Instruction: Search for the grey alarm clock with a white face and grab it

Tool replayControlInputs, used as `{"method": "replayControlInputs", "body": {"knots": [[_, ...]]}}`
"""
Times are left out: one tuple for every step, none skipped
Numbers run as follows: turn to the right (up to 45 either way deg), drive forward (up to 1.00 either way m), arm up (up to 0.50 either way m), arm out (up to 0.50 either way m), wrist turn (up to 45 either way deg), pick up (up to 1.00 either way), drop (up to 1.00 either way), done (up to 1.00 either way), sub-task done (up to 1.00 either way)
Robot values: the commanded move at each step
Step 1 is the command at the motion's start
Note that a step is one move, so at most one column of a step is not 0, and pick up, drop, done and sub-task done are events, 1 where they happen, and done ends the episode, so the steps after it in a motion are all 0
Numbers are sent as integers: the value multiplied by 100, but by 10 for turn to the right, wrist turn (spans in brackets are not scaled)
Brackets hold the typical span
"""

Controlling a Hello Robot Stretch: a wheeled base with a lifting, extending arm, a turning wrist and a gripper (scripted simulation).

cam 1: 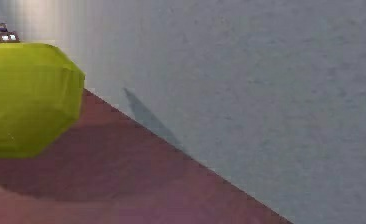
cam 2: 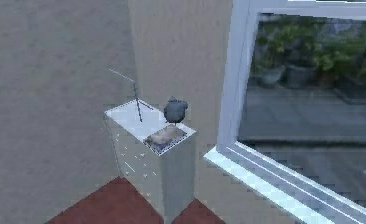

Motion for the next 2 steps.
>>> {"method": "replayControlInputs", "body": {"knots": [[450, 0, 0, 0, 0, 0, 0, 0, 0], [330, 0, 0, 0, 0, 0, 0, 0, 0]]}}
